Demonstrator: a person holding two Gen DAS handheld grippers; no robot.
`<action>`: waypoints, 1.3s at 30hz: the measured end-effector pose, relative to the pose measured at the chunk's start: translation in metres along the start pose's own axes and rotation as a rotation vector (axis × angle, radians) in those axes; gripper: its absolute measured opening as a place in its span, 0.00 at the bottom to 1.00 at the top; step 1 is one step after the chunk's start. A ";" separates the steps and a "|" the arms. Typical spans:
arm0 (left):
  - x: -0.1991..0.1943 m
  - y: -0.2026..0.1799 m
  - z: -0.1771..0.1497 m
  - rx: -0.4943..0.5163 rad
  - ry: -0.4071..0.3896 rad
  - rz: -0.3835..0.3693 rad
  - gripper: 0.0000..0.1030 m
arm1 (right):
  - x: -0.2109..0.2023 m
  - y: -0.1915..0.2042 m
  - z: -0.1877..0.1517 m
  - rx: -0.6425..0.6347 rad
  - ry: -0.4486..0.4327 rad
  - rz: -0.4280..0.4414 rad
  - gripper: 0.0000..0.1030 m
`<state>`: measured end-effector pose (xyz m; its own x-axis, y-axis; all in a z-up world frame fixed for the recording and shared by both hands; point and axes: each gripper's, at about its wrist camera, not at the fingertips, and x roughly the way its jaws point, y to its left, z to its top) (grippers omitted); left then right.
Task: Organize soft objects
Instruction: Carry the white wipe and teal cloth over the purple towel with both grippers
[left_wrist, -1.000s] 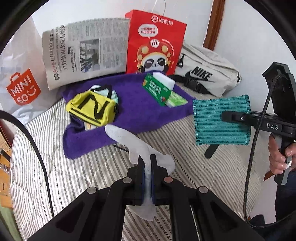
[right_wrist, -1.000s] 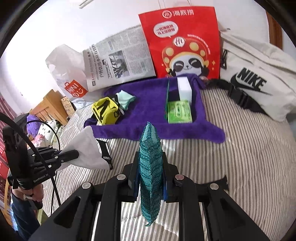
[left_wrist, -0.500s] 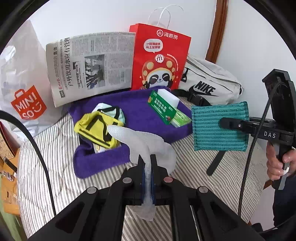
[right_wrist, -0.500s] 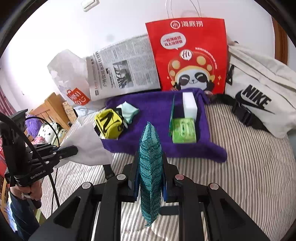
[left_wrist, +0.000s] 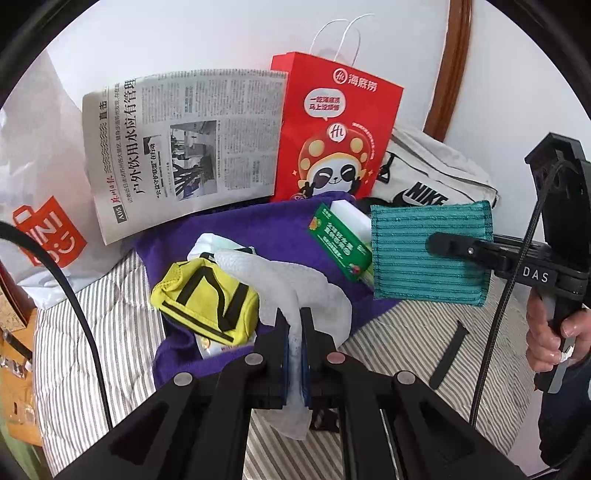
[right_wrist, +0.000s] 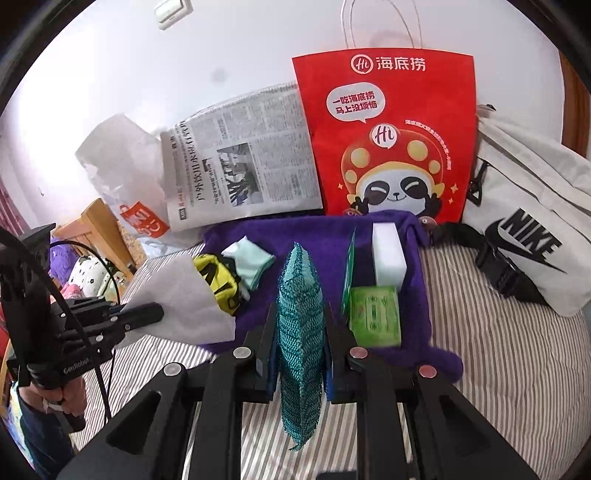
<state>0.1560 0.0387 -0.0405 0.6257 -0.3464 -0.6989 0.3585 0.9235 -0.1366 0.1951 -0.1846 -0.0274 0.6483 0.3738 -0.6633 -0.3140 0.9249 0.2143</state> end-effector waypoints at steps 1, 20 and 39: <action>0.003 0.002 0.002 -0.001 0.001 0.003 0.06 | 0.004 0.000 0.003 -0.004 -0.003 -0.007 0.18; 0.066 0.036 0.051 -0.004 0.032 0.005 0.06 | 0.075 -0.010 0.043 0.004 0.005 -0.040 0.18; 0.117 0.043 0.058 -0.013 0.076 0.003 0.06 | 0.114 -0.008 0.048 -0.042 0.028 -0.054 0.18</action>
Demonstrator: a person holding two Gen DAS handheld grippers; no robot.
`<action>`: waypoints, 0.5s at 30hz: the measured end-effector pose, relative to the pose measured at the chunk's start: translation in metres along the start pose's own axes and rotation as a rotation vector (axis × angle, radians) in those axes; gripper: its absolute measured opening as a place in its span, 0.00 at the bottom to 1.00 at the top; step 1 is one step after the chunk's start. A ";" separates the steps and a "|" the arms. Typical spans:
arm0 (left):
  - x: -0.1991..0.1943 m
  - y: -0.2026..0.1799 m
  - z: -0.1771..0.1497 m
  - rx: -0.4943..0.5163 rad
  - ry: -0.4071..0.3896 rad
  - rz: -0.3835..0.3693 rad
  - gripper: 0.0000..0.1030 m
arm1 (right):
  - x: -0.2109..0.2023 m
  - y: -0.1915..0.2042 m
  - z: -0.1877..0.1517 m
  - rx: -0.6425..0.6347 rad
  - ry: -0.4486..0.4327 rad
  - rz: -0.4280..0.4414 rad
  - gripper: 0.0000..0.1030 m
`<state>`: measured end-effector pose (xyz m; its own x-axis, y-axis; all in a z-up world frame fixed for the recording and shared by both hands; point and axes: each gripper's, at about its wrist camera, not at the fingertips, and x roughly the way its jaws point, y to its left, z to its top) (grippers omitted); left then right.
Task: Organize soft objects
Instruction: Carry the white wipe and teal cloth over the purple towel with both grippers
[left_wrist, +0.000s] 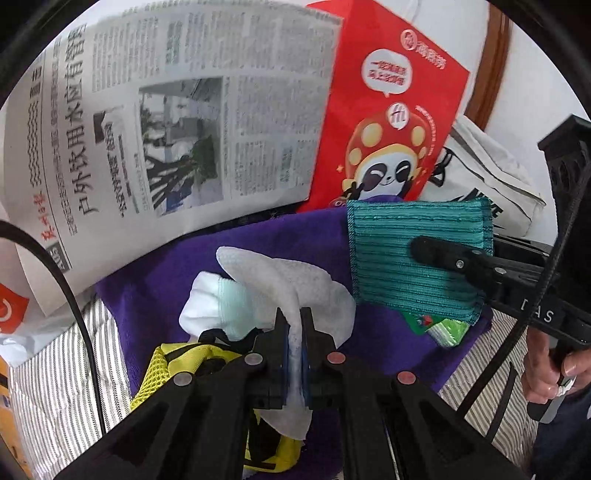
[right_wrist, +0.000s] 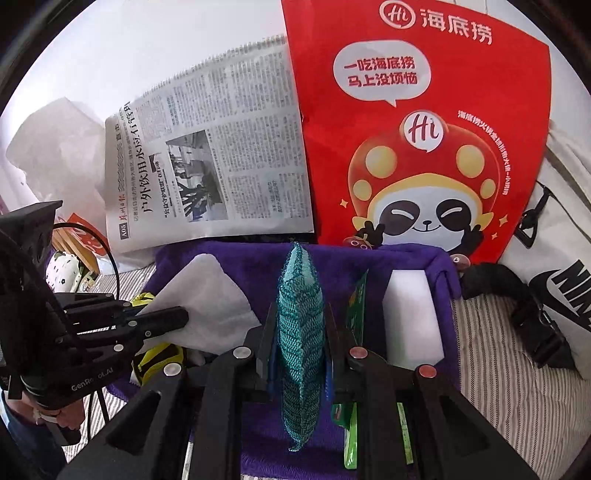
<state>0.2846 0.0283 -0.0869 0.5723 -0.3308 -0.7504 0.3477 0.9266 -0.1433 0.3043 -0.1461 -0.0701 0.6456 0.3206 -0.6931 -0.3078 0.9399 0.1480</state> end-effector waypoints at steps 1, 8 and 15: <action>0.003 0.002 -0.001 -0.008 0.006 0.005 0.06 | 0.003 0.000 -0.001 0.001 0.005 -0.002 0.18; 0.019 0.001 -0.006 -0.002 0.045 0.027 0.07 | 0.008 0.000 -0.002 -0.010 0.014 -0.003 0.18; 0.026 0.001 -0.009 0.001 0.061 0.043 0.08 | 0.011 -0.008 0.000 -0.007 0.060 0.001 0.22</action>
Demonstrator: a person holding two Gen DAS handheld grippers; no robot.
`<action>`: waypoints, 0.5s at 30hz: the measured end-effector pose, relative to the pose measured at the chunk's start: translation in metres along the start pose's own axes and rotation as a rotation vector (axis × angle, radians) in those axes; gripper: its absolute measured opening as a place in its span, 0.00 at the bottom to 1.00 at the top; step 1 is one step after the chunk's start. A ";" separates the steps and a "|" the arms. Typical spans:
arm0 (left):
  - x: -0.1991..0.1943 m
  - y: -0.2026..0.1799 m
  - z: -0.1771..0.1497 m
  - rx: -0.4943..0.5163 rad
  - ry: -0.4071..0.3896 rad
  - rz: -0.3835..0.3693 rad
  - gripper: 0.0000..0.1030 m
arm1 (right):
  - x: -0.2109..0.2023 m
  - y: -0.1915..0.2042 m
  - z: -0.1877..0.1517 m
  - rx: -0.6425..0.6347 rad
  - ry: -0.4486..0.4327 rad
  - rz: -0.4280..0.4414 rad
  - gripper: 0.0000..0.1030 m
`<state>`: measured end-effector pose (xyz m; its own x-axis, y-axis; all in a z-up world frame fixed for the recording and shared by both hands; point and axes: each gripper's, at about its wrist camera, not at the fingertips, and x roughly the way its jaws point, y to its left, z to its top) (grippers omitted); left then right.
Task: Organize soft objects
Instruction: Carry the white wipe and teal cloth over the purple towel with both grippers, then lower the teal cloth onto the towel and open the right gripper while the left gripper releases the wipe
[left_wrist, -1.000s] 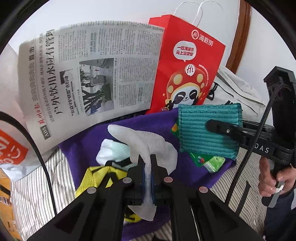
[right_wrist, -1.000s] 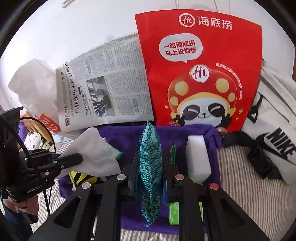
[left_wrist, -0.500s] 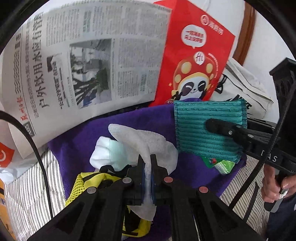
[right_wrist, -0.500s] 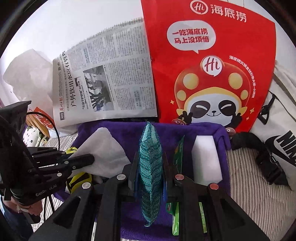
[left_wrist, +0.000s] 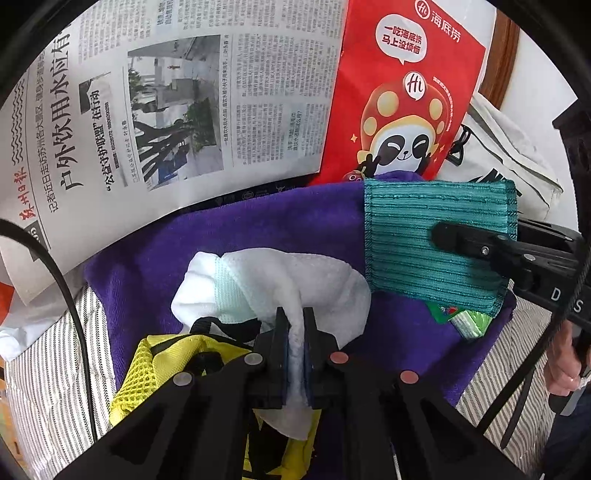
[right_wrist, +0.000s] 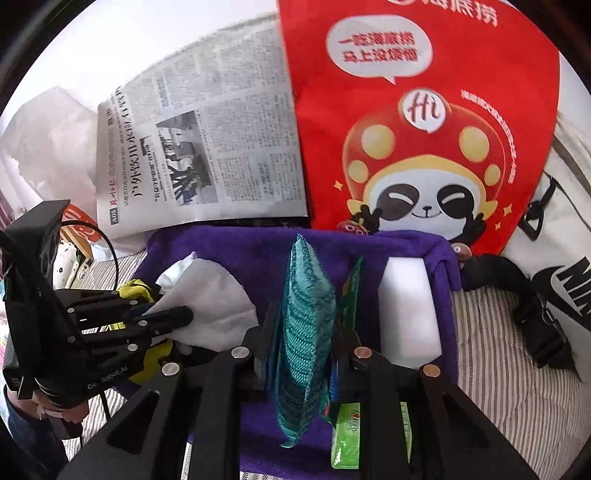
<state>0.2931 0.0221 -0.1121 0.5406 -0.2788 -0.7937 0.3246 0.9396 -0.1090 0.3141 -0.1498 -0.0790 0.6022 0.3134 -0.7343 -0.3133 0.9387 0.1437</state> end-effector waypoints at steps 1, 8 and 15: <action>0.000 0.001 0.000 -0.003 0.001 -0.004 0.08 | 0.002 -0.002 0.000 0.005 0.010 -0.003 0.22; 0.003 0.001 0.001 0.005 0.015 0.004 0.11 | 0.001 -0.006 0.001 -0.004 0.035 -0.011 0.26; 0.005 0.000 0.002 0.016 0.029 0.005 0.22 | -0.001 -0.010 0.004 -0.032 0.049 -0.058 0.41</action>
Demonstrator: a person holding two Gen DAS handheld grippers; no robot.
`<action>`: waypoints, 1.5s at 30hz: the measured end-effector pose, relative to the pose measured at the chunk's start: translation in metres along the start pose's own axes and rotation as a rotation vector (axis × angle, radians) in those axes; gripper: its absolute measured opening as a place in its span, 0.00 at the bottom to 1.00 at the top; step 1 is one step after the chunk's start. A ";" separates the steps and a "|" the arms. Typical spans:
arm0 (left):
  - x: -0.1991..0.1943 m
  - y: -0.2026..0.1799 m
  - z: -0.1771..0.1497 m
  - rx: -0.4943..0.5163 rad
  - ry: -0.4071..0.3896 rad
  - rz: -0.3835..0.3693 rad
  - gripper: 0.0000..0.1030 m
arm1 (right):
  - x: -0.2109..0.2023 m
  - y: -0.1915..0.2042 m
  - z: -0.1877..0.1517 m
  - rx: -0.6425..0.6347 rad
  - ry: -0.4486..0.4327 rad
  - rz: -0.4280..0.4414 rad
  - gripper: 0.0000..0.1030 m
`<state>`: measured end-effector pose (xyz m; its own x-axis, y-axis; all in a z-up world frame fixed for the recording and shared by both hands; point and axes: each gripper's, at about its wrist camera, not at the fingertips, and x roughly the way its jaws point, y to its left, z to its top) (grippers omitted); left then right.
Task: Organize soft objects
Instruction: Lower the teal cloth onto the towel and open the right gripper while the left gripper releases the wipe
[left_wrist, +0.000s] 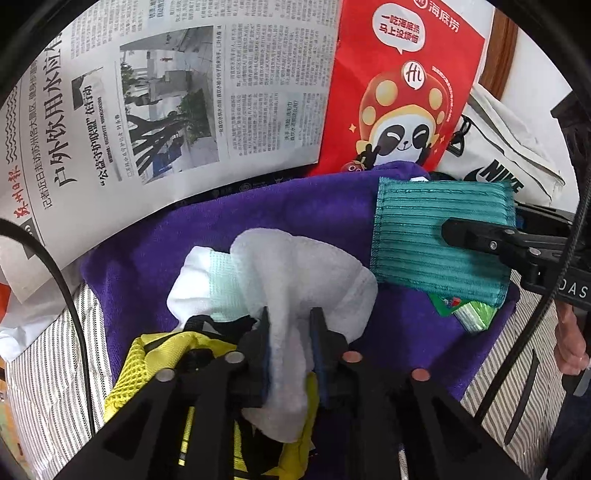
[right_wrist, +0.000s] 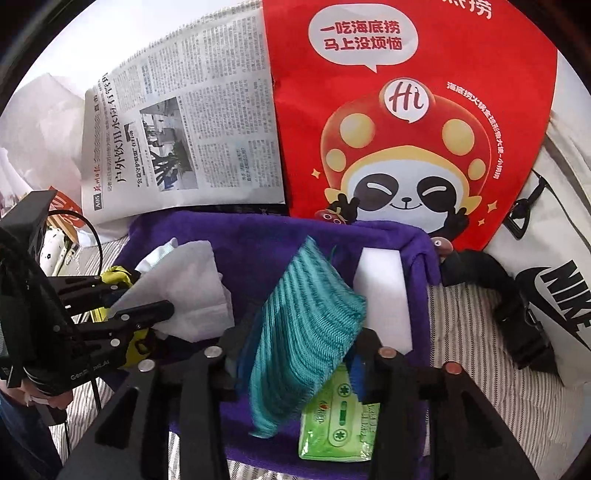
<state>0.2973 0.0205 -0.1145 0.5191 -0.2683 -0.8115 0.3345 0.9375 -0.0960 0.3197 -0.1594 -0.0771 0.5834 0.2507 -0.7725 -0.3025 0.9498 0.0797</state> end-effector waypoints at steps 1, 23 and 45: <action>0.001 -0.002 0.001 0.003 0.001 -0.002 0.25 | 0.000 -0.001 0.000 0.001 0.000 0.000 0.41; 0.001 -0.035 0.005 0.120 0.068 0.091 0.53 | -0.026 -0.033 -0.017 0.005 0.021 -0.151 0.51; -0.055 -0.034 -0.028 0.050 0.101 0.108 0.55 | -0.115 -0.024 -0.080 0.065 -0.046 -0.060 0.51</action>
<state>0.2351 0.0093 -0.0824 0.4732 -0.1405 -0.8697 0.3209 0.9469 0.0216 0.1995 -0.2259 -0.0407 0.6332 0.2000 -0.7477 -0.2172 0.9731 0.0763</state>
